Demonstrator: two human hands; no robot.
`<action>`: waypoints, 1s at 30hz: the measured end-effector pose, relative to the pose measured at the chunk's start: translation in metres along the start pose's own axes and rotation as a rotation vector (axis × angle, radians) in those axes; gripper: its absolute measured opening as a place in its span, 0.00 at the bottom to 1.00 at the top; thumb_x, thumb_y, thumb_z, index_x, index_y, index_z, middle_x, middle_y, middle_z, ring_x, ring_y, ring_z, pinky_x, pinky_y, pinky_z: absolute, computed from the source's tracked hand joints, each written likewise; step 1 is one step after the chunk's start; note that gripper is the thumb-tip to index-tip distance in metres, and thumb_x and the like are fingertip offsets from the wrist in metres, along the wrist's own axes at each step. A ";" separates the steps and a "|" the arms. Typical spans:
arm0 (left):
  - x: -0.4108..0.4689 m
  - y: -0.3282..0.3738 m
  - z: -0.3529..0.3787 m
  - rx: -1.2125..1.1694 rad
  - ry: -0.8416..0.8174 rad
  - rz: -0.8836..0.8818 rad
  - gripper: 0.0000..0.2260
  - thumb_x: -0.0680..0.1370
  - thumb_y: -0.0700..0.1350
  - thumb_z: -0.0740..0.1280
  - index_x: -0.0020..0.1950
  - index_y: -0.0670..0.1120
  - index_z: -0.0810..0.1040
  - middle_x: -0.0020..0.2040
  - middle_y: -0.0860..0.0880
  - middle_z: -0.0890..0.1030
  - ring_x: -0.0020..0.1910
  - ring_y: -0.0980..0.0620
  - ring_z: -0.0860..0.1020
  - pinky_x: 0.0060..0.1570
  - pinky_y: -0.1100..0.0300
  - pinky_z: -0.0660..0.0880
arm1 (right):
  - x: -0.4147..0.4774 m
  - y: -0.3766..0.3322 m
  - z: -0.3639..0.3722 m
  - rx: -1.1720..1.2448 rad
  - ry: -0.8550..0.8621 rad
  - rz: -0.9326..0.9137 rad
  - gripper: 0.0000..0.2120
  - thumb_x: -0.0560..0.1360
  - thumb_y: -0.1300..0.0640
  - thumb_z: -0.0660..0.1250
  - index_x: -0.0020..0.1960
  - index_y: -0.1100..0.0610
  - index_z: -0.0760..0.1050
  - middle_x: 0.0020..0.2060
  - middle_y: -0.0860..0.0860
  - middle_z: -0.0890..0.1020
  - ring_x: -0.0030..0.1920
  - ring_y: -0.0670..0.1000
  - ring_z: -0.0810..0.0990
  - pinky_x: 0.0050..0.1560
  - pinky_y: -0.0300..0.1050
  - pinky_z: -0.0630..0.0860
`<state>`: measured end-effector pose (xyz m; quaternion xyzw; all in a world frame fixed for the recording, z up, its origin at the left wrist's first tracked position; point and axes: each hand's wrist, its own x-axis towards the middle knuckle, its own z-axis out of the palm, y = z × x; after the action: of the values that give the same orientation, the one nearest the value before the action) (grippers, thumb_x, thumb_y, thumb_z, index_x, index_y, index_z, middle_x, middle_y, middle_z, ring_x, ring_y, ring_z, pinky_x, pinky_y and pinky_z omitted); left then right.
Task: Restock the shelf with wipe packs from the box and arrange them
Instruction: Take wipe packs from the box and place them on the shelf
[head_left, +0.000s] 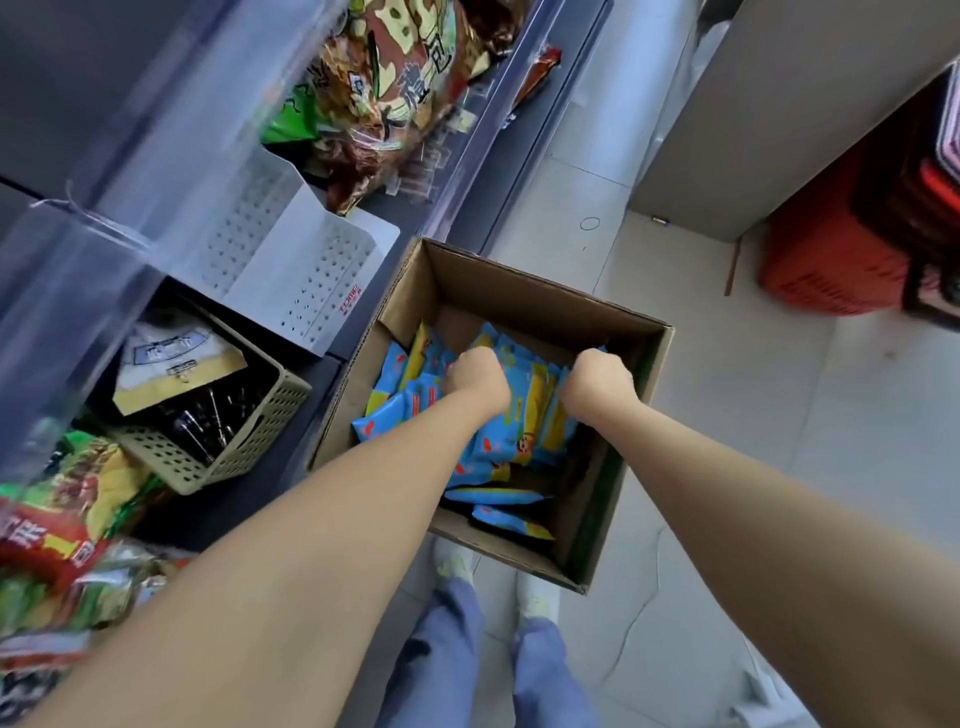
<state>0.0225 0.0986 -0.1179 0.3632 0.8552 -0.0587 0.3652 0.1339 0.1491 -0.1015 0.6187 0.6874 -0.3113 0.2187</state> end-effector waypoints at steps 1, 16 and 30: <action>0.000 0.000 -0.002 -0.031 -0.024 -0.012 0.13 0.75 0.40 0.69 0.58 0.38 0.76 0.61 0.41 0.77 0.61 0.42 0.76 0.55 0.53 0.74 | -0.003 0.001 -0.002 0.015 0.040 -0.011 0.08 0.75 0.65 0.63 0.53 0.65 0.75 0.52 0.60 0.79 0.53 0.62 0.79 0.43 0.47 0.74; -0.148 0.007 -0.190 -0.373 0.225 0.056 0.16 0.78 0.42 0.65 0.64 0.38 0.70 0.63 0.40 0.75 0.62 0.41 0.74 0.60 0.49 0.73 | -0.142 -0.035 -0.179 0.542 0.135 -0.305 0.20 0.73 0.69 0.53 0.50 0.53 0.79 0.36 0.55 0.73 0.25 0.52 0.70 0.22 0.37 0.67; -0.387 -0.043 -0.367 -0.476 0.853 0.203 0.07 0.77 0.40 0.62 0.55 0.40 0.73 0.57 0.39 0.78 0.57 0.40 0.76 0.58 0.48 0.74 | -0.356 -0.115 -0.296 0.815 0.197 -0.870 0.18 0.69 0.71 0.61 0.38 0.49 0.79 0.38 0.57 0.78 0.31 0.54 0.74 0.36 0.48 0.75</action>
<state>-0.0380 -0.0223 0.4000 0.3428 0.8783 0.3278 0.0595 0.0946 0.0965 0.3713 0.3405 0.7197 -0.5518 -0.2482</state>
